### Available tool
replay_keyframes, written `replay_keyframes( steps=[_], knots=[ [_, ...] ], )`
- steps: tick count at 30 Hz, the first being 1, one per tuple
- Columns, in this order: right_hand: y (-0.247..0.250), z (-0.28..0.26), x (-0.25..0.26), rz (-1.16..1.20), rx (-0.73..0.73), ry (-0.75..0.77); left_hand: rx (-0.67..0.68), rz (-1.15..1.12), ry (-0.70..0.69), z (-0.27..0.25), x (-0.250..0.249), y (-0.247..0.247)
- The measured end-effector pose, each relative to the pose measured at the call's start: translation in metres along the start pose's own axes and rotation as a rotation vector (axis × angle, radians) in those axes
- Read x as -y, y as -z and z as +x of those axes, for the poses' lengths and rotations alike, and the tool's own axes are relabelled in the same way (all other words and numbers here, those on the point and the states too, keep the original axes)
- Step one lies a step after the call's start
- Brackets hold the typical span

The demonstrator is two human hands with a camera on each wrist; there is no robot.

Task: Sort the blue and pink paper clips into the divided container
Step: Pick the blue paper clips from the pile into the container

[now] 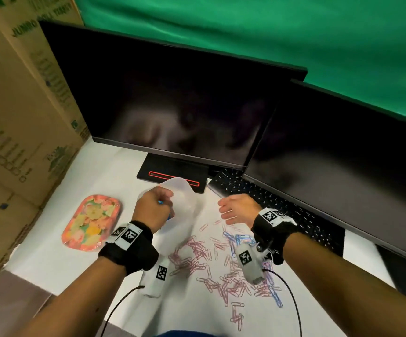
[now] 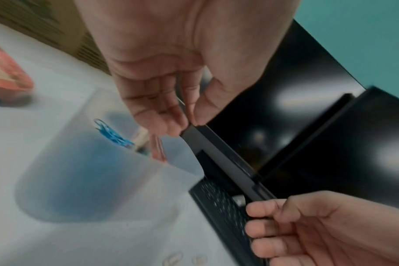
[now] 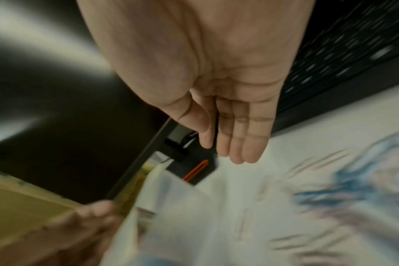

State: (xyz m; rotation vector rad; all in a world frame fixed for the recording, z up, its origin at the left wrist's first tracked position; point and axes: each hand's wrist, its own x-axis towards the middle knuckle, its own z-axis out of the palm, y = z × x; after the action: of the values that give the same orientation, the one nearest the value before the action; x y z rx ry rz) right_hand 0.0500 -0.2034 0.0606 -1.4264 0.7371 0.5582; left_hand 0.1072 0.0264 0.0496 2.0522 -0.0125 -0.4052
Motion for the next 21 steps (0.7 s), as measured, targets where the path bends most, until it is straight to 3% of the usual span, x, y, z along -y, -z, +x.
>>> replay_keyframes(
  steps=[2, 6, 8, 14, 17, 21],
  knots=[
    [0.030, -0.007, -0.025, -0.082, -0.102, -0.031, 0.095, 0.105, -0.111, -0.010, -0.007, -0.021],
    [0.053, -0.019, -0.073, -0.697, -0.429, 0.000, 0.342, 0.335, -0.251, -0.022, -0.011, -0.068],
    [0.057, -0.029, -0.087, -0.833, -0.509, 0.006, 0.450, 0.489, -0.311, -0.026, -0.011, -0.091],
    [0.076, -0.042, -0.132, -0.934, -0.559, -0.022, 0.612, 0.847, -0.446, -0.025, -0.009, -0.142],
    [0.083, -0.049, -0.154, -0.862, -0.569, 0.002, 0.704, 0.999, -0.513, -0.024, -0.002, -0.155],
    [0.086, -0.046, -0.165, -0.767, -0.552, 0.076, 0.655, 0.994, -0.544, -0.027, 0.011, -0.161]
  ],
)
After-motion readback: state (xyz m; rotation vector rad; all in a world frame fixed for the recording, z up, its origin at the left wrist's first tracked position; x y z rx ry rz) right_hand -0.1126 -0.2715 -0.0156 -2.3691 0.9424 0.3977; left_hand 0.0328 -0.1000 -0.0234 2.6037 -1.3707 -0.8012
